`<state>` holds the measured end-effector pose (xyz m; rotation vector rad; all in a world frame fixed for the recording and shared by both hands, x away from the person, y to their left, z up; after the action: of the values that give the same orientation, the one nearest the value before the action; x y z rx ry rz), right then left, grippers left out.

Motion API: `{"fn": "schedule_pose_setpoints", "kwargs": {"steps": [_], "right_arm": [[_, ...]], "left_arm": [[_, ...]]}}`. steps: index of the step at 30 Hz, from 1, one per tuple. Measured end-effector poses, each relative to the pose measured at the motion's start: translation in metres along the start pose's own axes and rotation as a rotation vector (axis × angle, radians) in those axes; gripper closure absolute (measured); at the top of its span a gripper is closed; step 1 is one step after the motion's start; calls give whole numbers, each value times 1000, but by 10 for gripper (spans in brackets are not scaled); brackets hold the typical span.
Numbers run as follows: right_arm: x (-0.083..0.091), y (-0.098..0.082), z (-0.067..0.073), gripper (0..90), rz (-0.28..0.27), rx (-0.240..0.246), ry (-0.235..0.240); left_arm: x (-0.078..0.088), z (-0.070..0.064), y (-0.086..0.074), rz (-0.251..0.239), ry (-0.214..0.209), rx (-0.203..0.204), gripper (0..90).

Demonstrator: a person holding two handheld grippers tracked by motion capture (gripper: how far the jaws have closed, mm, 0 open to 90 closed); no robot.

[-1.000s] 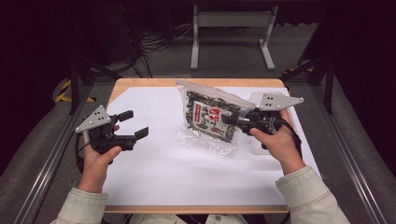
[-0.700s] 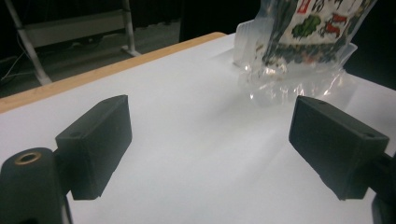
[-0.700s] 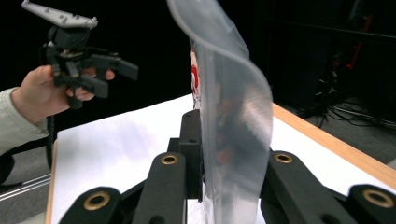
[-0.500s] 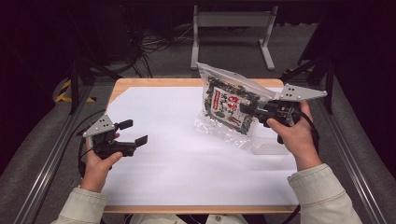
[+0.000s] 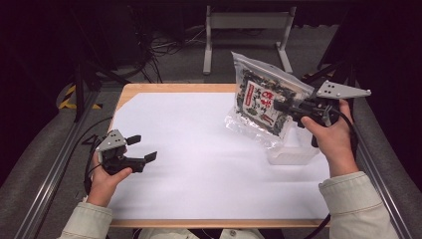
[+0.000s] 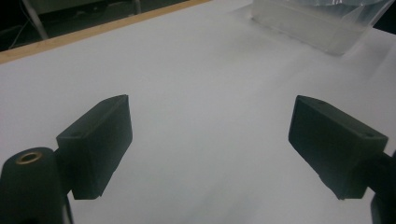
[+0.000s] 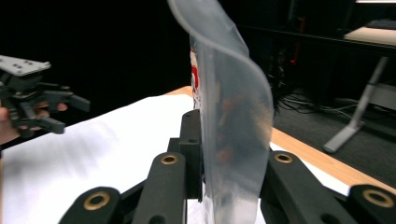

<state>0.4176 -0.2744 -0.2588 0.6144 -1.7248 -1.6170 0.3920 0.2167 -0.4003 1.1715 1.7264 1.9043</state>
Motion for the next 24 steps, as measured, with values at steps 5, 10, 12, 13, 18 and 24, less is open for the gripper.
{"fn": "schedule_pose_setpoints", "kwargs": {"steps": [5, 10, 12, 13, 18, 24], "right_arm": [[6, 2, -12, 767, 6, -13, -52], [12, 3, -23, 767, 16, -43, -109], [14, 3, -27, 767, 18, -45, -123], [15, 3, -28, 767, 20, -46, -130], [19, 1, -36, 767, 15, -46, -173], [26, -1, -45, 767, 18, -51, -220]], "left_arm": [[-2, 2, -3, 3, -4, 5, 143], [-4, 2, -6, 10, -4, 13, 143], [-4, 2, -6, 12, -3, 14, 142], [-4, 2, -6, 11, -3, 9, 142], [-5, 0, -5, 9, -12, 7, 142], [-6, -1, -5, 8, -12, 6, 141]]}}
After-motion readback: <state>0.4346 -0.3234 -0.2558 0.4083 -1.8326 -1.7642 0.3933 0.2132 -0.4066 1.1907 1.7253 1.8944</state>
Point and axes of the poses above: each handheld gripper's, and its own axes: x roughly backward along the jaws, y roughly out of its top, z roughly to its left, the point moved 3 cm from there along -x, roughly forward along the jaws, and after that the axes turned 6 degrees about -z, right-handed, at the moved point
